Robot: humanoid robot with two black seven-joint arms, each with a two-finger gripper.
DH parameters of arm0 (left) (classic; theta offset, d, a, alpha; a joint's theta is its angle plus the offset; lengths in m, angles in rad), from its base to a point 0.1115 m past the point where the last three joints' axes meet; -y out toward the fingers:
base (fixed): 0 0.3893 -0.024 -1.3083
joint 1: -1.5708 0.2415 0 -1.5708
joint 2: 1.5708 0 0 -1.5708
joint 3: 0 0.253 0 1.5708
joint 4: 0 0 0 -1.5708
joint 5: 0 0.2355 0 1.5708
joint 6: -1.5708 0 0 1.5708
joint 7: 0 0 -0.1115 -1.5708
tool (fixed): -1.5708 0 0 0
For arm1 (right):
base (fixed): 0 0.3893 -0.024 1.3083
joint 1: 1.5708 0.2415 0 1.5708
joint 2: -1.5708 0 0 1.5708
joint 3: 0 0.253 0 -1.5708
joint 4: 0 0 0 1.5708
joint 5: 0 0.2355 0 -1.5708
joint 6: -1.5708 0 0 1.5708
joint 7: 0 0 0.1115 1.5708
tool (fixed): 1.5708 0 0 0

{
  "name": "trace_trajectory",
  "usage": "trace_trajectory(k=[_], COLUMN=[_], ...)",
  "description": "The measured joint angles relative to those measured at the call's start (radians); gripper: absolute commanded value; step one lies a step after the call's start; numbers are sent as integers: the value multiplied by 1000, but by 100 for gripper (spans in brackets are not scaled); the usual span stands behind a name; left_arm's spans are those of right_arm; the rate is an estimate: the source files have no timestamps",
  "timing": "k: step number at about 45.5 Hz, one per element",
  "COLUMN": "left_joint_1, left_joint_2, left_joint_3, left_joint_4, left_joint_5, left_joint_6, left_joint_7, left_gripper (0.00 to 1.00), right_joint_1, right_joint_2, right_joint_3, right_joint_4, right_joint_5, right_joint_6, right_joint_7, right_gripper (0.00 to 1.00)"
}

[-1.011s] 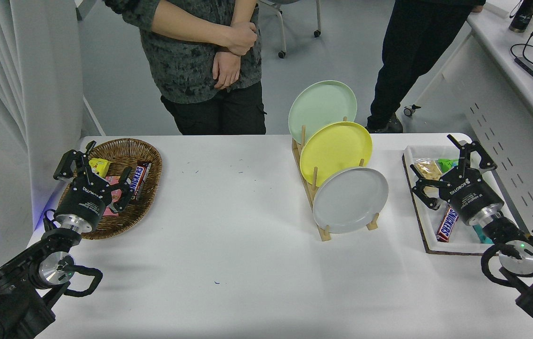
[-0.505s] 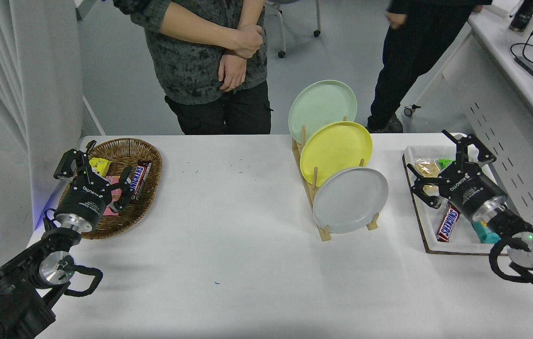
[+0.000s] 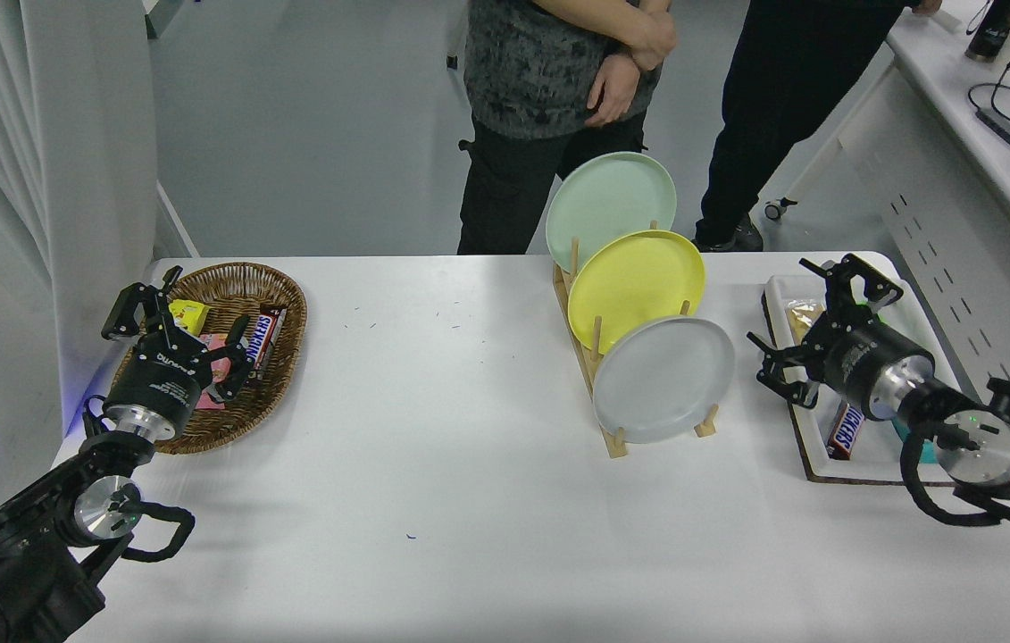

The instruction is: Place the plate on the table

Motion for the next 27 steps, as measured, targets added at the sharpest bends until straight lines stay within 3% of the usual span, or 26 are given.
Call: trace_trajectory(k=[27], left_joint_1=[0], left_joint_2=[0], left_joint_3=[0], left_joint_4=[0], left_joint_5=[0], left_joint_6=[0], left_joint_7=[0], left_gripper=[98], right_joint_1=[98], right_joint_2=[122], right_joint_3=[-78], right_joint_4=[19], right_joint_5=[20], right_joint_6=[-214], right_joint_7=[-5], right_gripper=[99])
